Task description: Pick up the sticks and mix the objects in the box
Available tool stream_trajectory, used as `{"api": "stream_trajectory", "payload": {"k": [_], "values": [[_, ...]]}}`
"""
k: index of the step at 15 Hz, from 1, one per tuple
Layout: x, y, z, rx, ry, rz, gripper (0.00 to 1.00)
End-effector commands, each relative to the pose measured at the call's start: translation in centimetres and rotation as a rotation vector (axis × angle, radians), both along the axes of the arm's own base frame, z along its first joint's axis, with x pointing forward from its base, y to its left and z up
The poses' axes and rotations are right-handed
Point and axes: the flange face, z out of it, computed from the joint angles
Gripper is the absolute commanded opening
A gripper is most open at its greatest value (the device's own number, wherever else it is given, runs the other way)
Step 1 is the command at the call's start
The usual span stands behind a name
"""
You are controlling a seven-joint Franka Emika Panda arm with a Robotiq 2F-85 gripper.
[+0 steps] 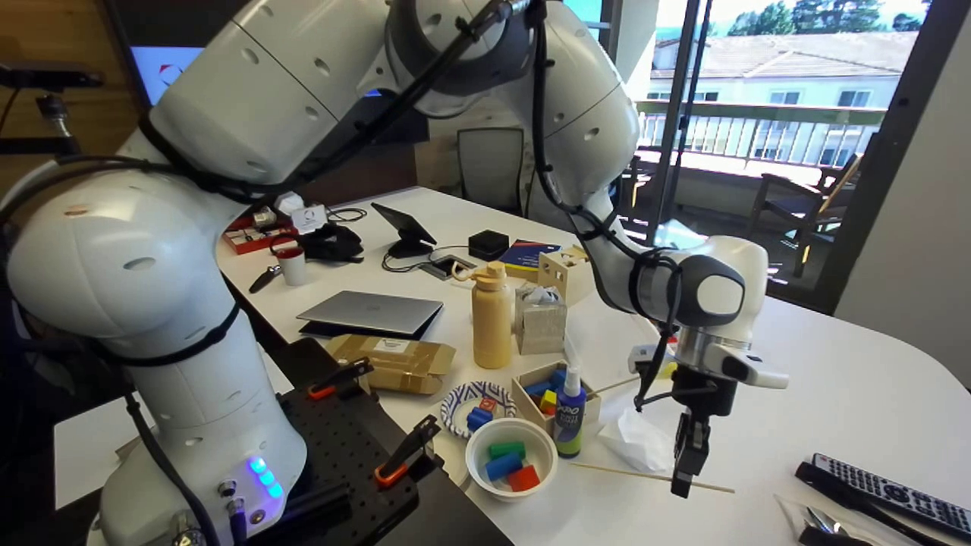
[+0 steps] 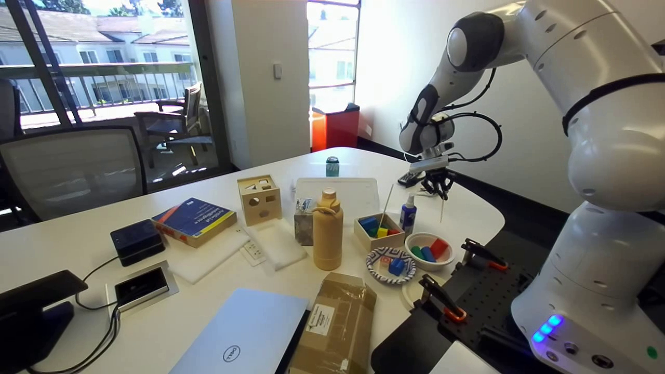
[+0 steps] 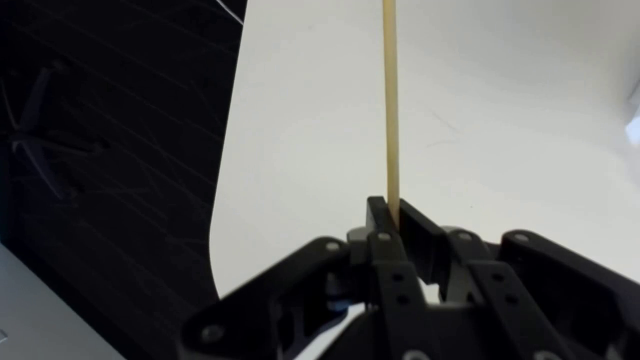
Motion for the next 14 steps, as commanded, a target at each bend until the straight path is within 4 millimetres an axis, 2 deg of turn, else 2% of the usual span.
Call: {"api": "stream_trajectory", "payload": {"k": [1, 7, 14], "values": [[0.7, 2.1, -1.3, 0.042, 0.049, 0.042, 0.02], [-1.1, 4.6, -4.5, 0.108, 0.119, 0.012, 0.02], [-1.9, 5.3, -5.7, 0.146, 0.118, -0.037, 0.02]]}}
